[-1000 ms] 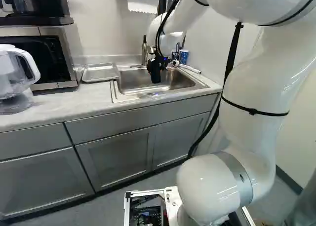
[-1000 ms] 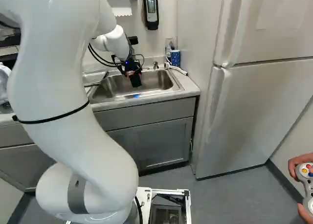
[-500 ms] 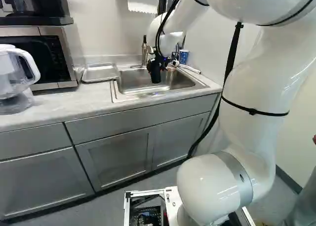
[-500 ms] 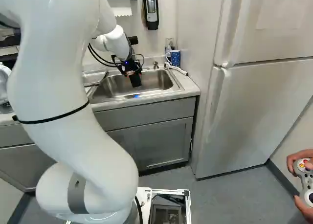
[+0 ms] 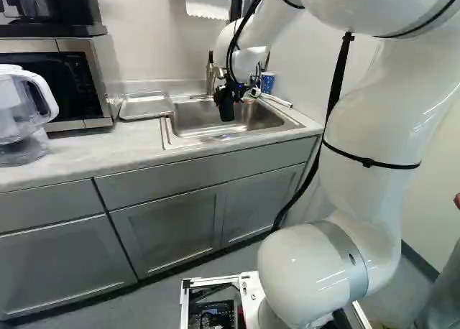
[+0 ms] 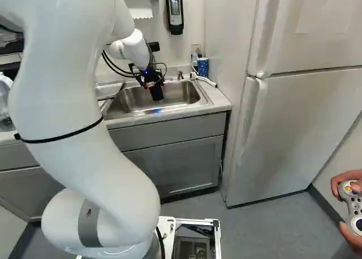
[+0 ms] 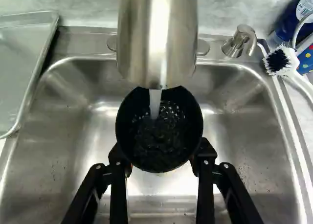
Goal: Rinse the cup and place it in the tray
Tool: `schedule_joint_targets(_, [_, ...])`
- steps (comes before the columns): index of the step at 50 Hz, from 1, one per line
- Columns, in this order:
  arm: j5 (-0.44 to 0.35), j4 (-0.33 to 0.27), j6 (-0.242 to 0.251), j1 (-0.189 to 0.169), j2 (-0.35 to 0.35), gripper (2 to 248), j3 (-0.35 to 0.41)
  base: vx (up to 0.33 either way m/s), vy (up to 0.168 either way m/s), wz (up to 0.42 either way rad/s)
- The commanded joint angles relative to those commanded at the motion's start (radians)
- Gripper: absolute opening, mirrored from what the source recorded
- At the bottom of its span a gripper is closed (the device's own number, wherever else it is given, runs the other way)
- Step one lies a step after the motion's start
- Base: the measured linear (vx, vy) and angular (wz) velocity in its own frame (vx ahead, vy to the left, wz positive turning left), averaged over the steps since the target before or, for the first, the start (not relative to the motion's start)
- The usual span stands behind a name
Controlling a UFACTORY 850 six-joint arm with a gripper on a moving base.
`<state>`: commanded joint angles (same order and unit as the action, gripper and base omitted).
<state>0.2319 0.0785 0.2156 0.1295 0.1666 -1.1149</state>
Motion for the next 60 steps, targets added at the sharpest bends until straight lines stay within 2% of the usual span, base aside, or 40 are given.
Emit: schedule_joint_targets(60, [0.0, 0.0, 0.0, 0.0, 0.0, 124, 0.0, 0.0, 0.0, 0.0])
